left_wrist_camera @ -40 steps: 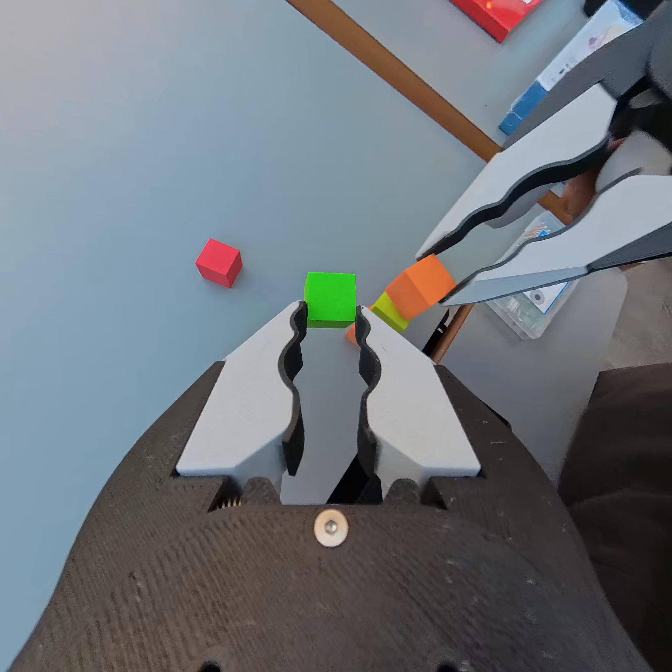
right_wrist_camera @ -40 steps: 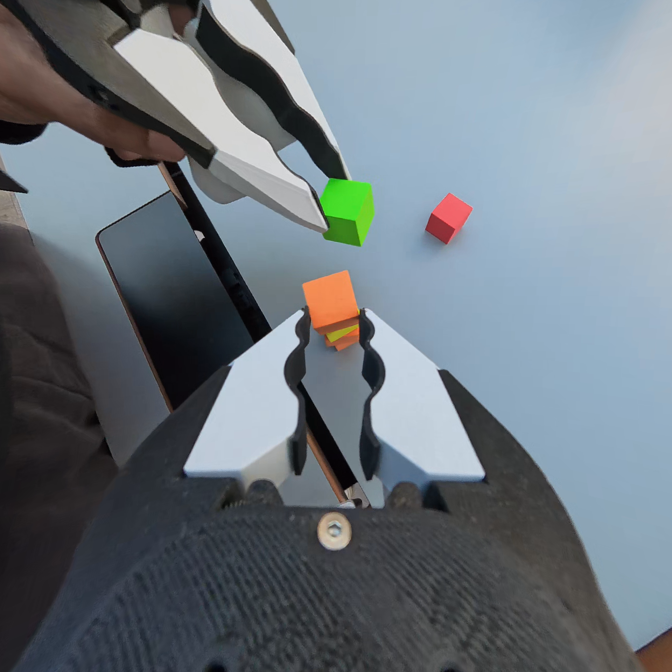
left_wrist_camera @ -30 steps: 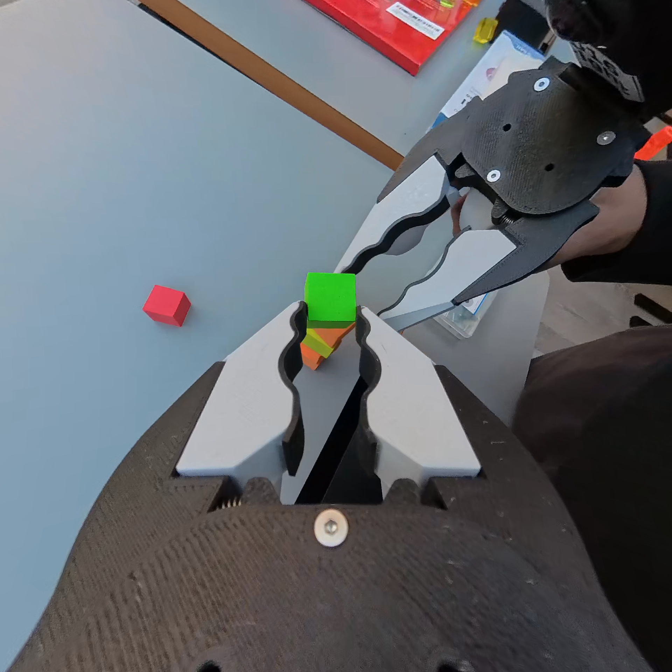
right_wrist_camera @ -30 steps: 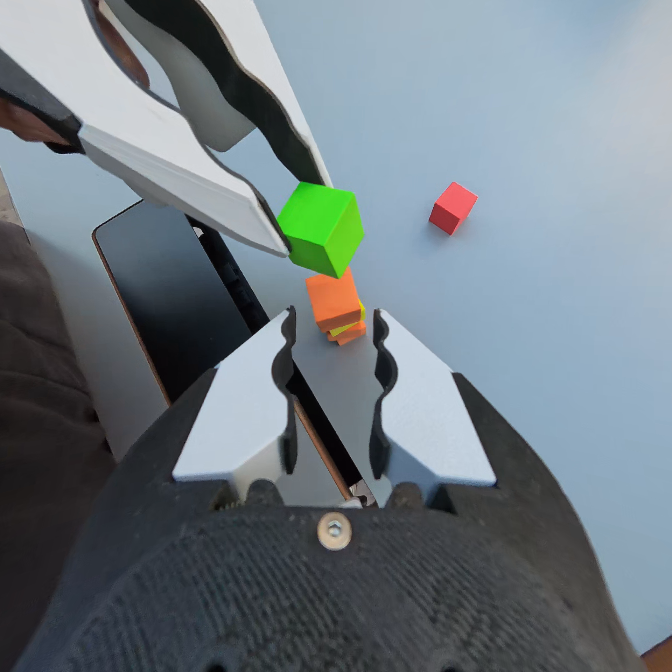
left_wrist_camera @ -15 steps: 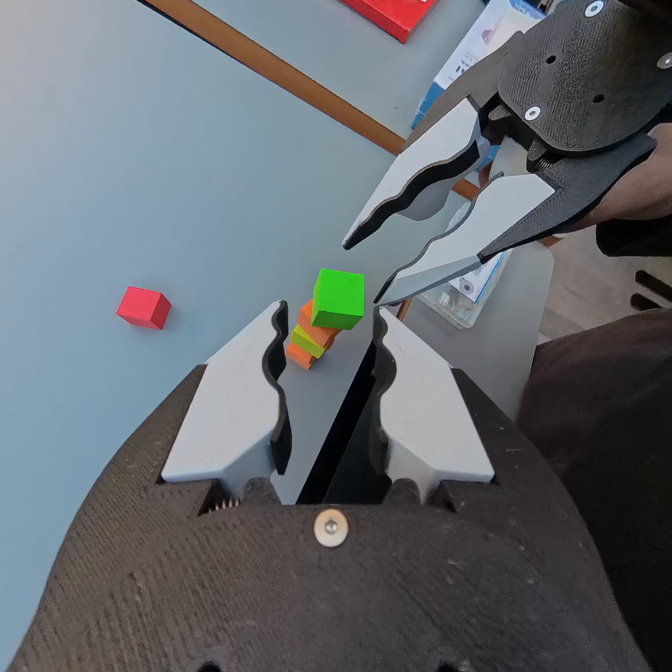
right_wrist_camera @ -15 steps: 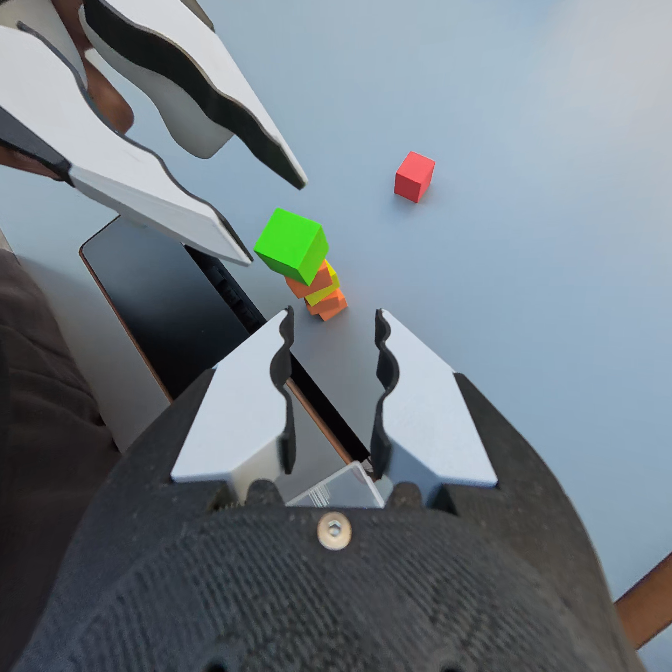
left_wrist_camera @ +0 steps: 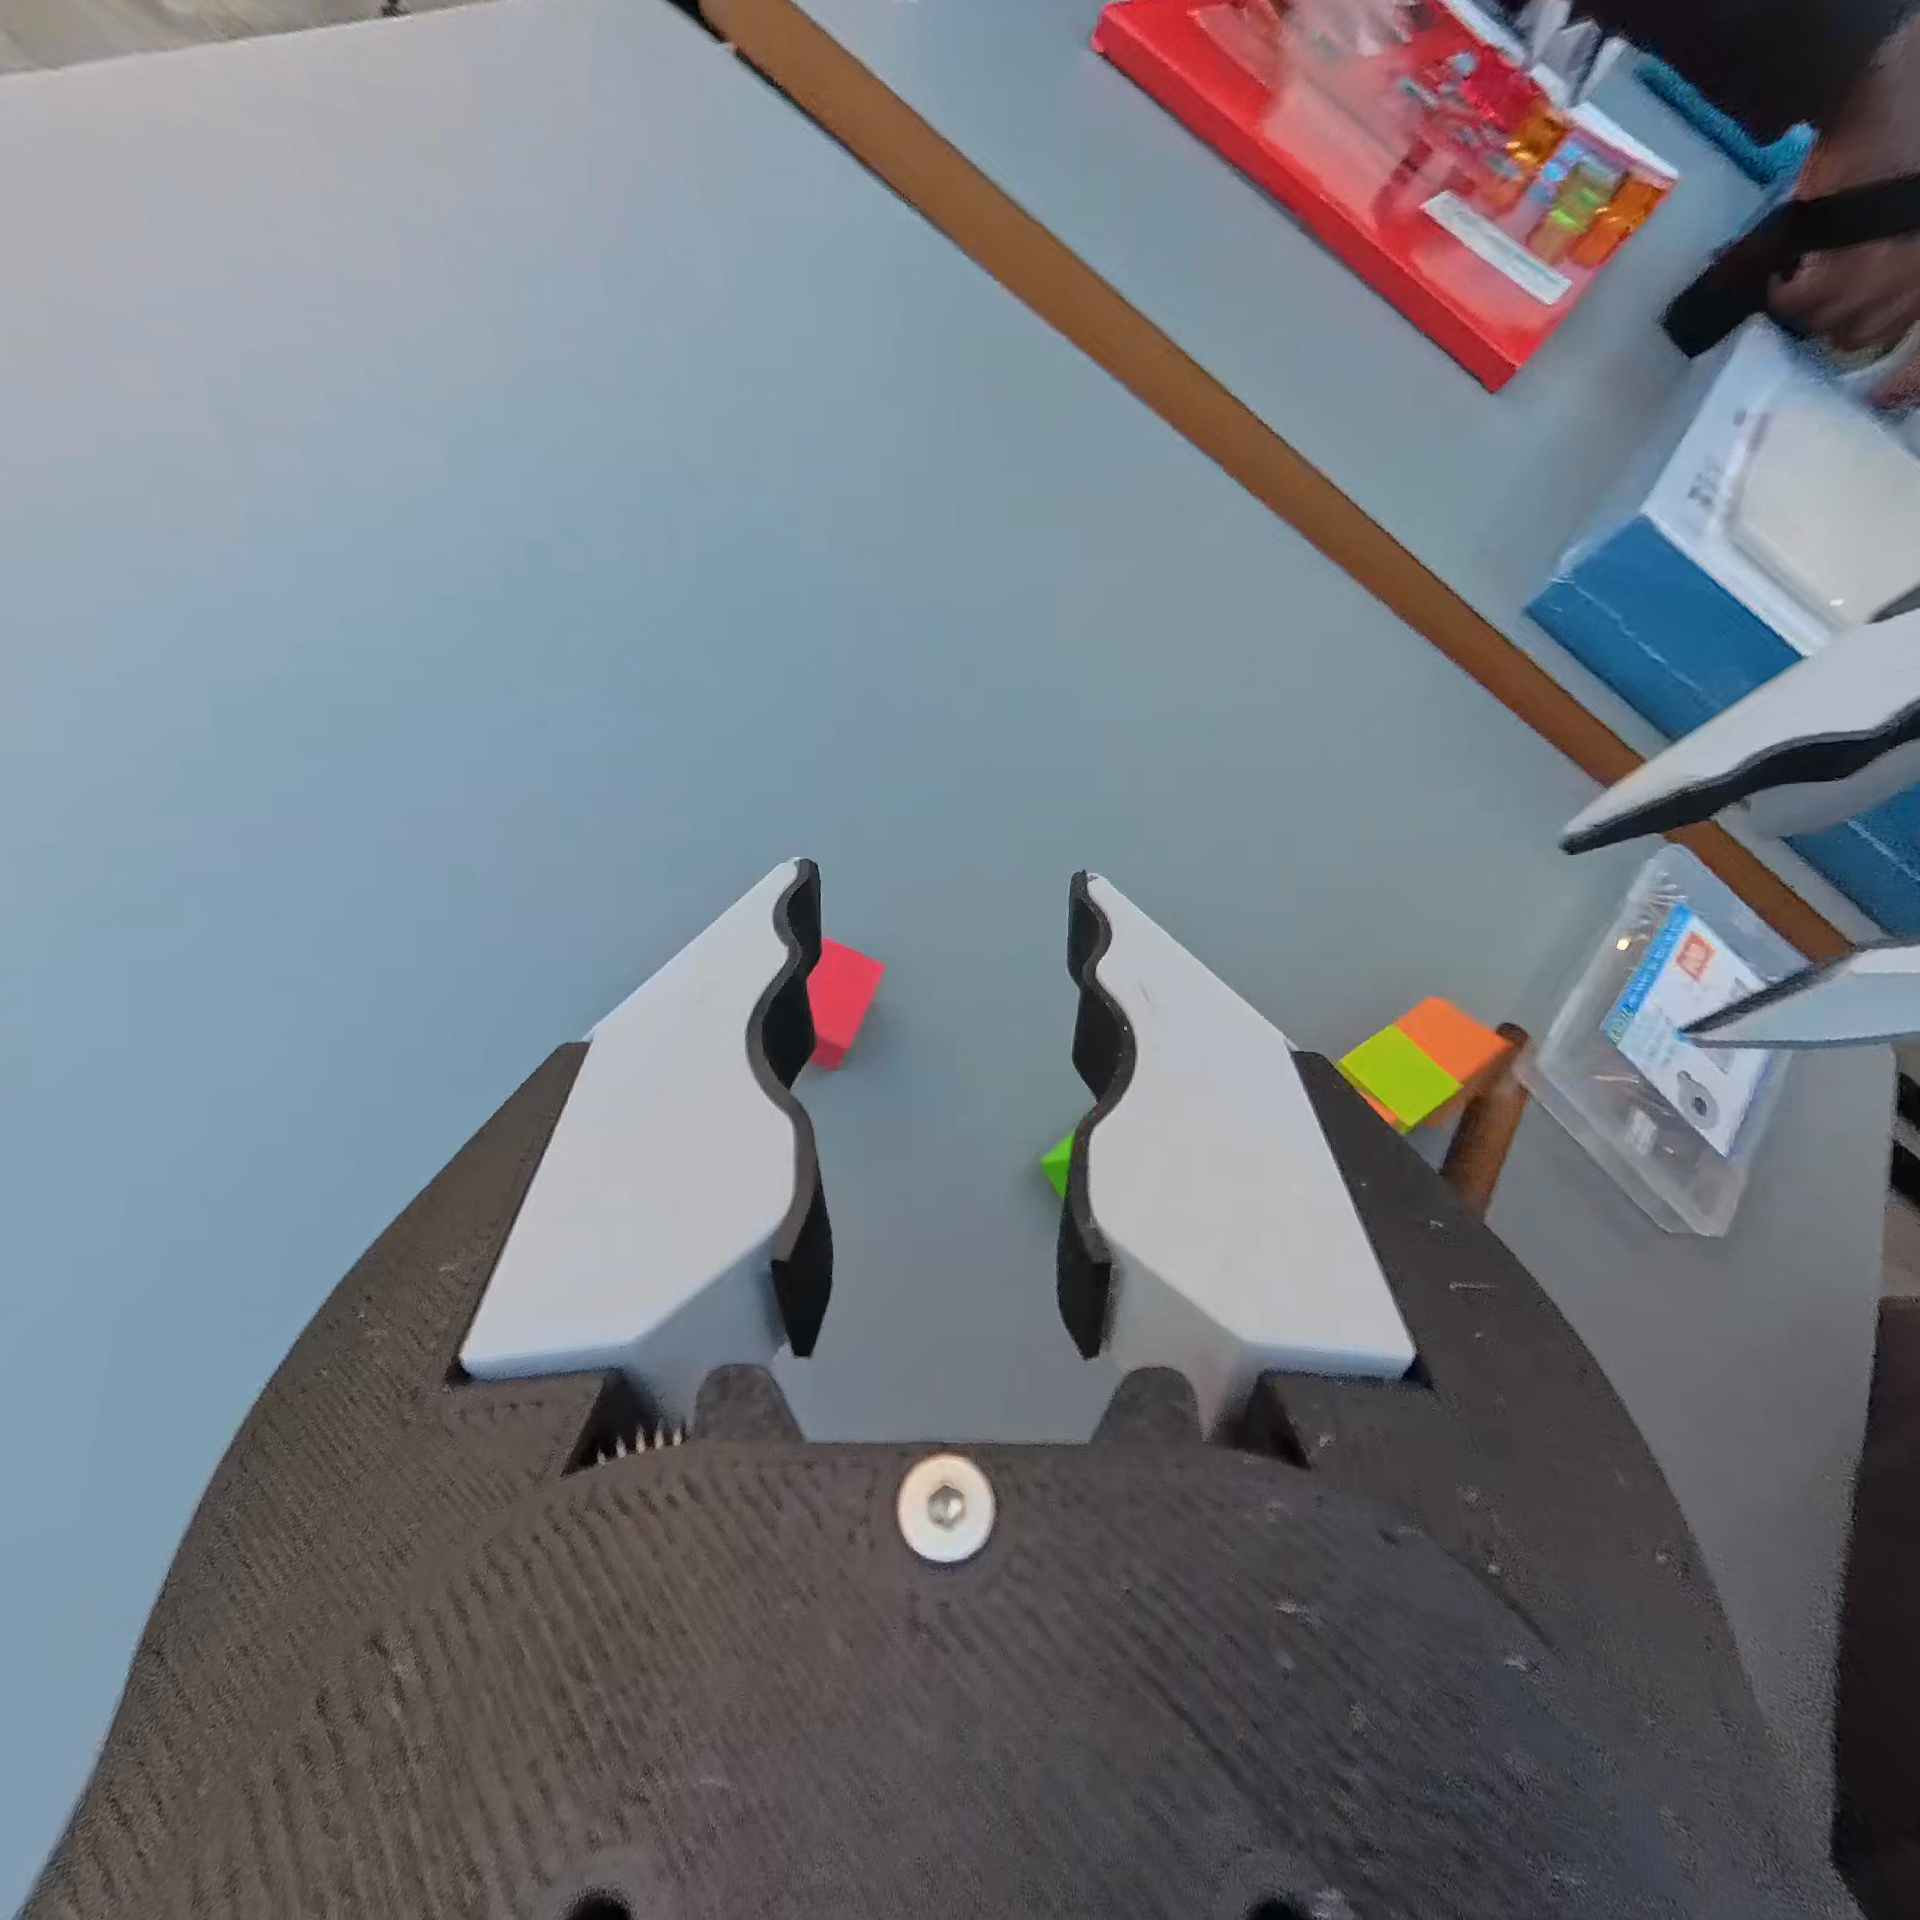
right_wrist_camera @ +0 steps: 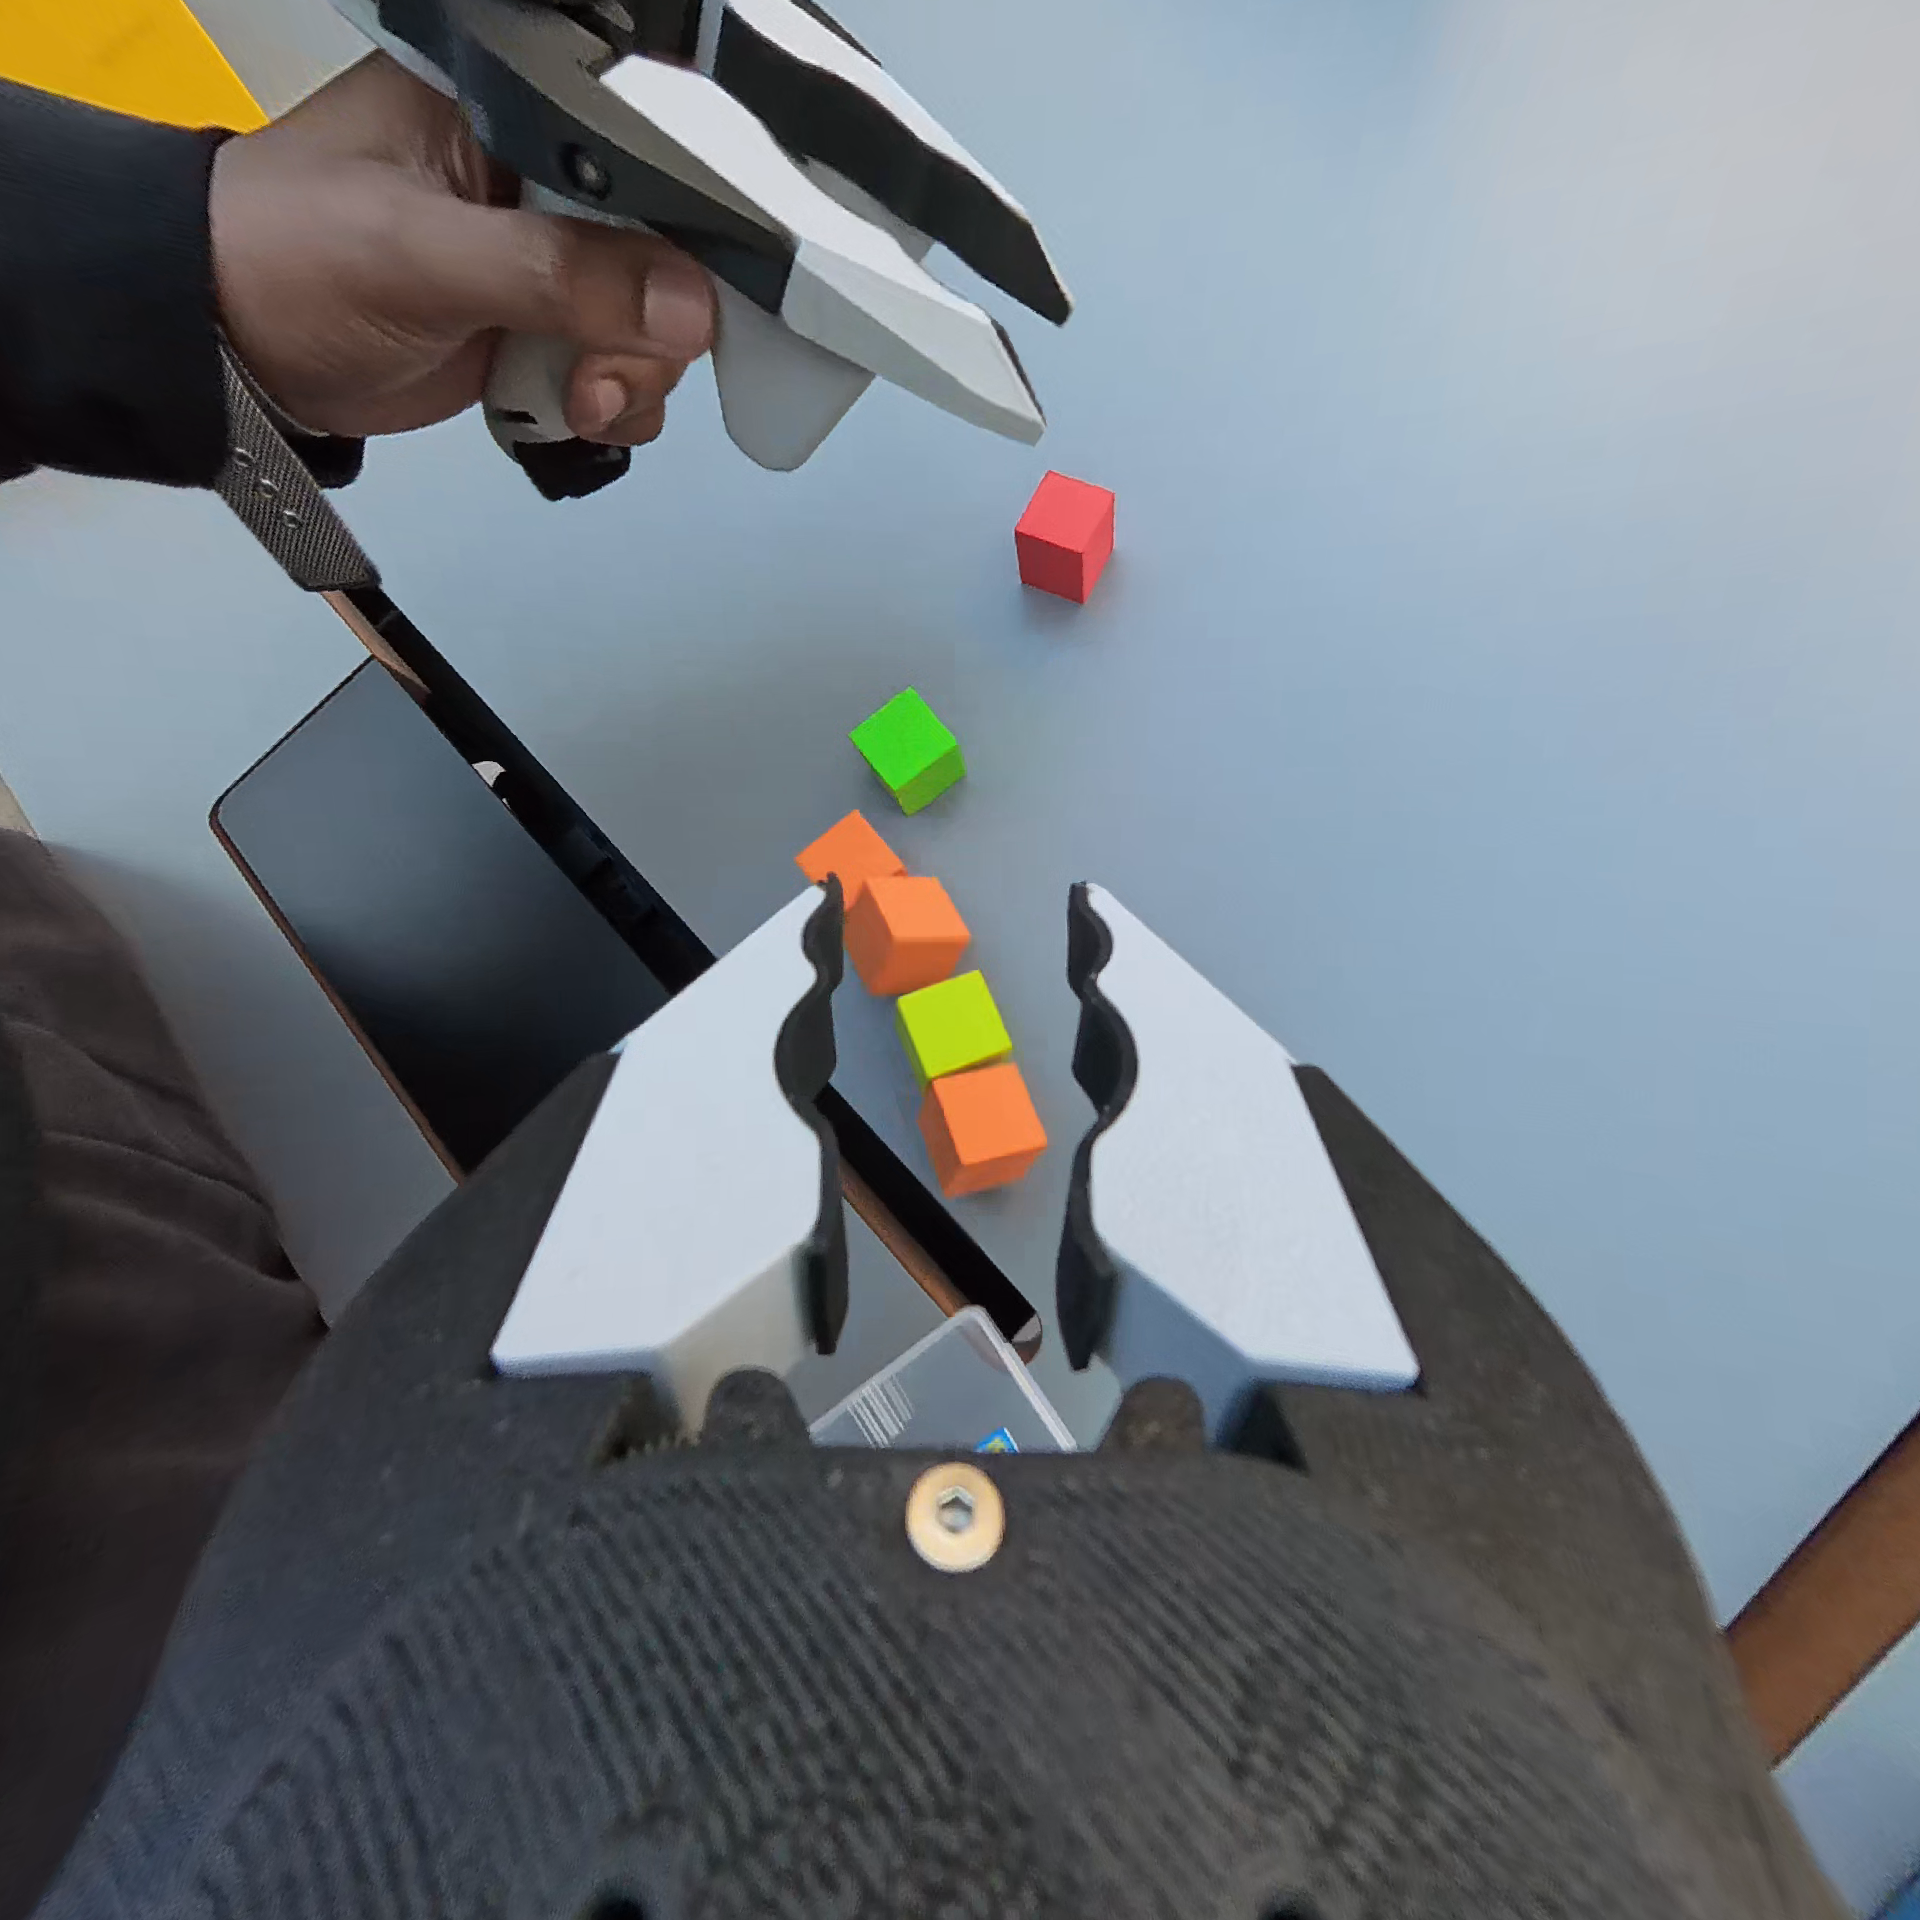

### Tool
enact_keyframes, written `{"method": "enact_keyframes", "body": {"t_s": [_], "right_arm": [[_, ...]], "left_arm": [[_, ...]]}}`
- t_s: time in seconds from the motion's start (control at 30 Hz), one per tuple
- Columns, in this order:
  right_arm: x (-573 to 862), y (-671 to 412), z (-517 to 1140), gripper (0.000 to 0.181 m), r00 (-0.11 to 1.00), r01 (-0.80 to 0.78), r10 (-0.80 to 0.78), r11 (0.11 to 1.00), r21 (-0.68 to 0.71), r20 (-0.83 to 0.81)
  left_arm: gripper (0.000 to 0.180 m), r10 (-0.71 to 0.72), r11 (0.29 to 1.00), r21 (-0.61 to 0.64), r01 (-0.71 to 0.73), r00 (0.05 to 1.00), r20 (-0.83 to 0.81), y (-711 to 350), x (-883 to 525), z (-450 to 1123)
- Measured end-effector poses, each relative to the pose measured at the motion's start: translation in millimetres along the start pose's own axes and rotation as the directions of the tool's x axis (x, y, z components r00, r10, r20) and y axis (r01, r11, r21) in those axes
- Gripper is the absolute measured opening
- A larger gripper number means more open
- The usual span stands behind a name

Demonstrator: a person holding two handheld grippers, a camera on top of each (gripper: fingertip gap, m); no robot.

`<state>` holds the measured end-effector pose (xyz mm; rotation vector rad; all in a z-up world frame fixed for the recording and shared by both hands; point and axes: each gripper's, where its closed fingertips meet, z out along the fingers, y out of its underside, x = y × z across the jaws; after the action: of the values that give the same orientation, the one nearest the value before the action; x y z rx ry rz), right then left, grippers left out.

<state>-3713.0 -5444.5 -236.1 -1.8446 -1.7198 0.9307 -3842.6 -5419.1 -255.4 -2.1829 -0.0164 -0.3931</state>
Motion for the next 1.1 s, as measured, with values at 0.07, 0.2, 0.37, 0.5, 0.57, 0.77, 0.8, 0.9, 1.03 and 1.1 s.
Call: {"method": "enact_keyframes", "body": {"t_s": [0.07, 0.2, 0.37, 0.5, 0.57, 0.77, 0.8, 0.9, 1.03, 1.1], "right_arm": [[2.9, 7.9, 0.6, 0.044, 1.0, -0.019, 0.019, 1.0, -0.021, -0.007], [3.8, 31.2, -1.7, 0.046, 0.999, -0.031, 0.029, 0.996, -0.079, -0.017], [7.1, 83.5, -4.4, 0.058, 0.999, 0.018, -0.029, 0.964, -0.265, -0.039], [2.2, 106.5, 6.2, 0.053, 0.997, 0.063, -0.077, 0.938, -0.34, -0.027], [8.1, 113.9, 12.0, 0.037, 0.994, 0.059, -0.09, 0.925, -0.376, -0.063], [11.6, 91.2, 11.0, 0.024, 0.994, 0.027, -0.058, 0.948, -0.316, -0.089], [11.4, 84.2, 9.5, 0.024, 0.995, 0.029, -0.057, 0.955, -0.296, -0.086], [6.4, 57.5, 8.0, 0.024, 0.995, 0.06, -0.075, 0.973, -0.224, -0.06], [-18.7, 16.8, 27.1, 0.024, 0.993, 0.115, -0.11, 0.984, -0.133, 0.042], [-40.2, -0.5, 46.8, 0.024, 0.982, 0.158, -0.144, 0.981, -0.112, 0.122]], "left_arm": [[0.043, -0.017, 0.999, -0.042, 0.02, 0.998, 0.065, 11.0, -19.4, 1.8], [0.043, -0.051, 0.995, -0.086, 0.059, 0.995, 0.088, 36.1, -26.4, -5.7], [0.043, -0.049, 0.988, -0.147, 0.056, 0.998, 0.05, 72.5, -1.4, -14.4], [0.044, -0.047, 0.985, -0.168, 0.045, 0.999, -0.004, 92.9, 28.8, -18.1], [0.045, -0.044, 0.983, -0.18, 0.041, 0.999, -0.014, 100.7, 39.2, -19.3], [0.046, -0.054, 0.983, -0.176, 0.05, 0.998, -0.015, 105.1, 49.1, -23.7], [0.046, -0.052, 0.983, -0.174, 0.049, 0.999, -0.014, 104.5, 49.2, -24.6], [0.046, -0.045, 0.984, -0.173, 0.044, 0.999, 0.0, 104.2, 46.4, -29.0], [0.045, -0.057, 0.983, -0.171, 0.067, 0.996, 0.062, 108.9, 34.1, -40.5], [0.043, -0.076, 0.981, -0.166, 0.097, 0.989, 0.128, 114.7, 20.5, -49.8]]}}
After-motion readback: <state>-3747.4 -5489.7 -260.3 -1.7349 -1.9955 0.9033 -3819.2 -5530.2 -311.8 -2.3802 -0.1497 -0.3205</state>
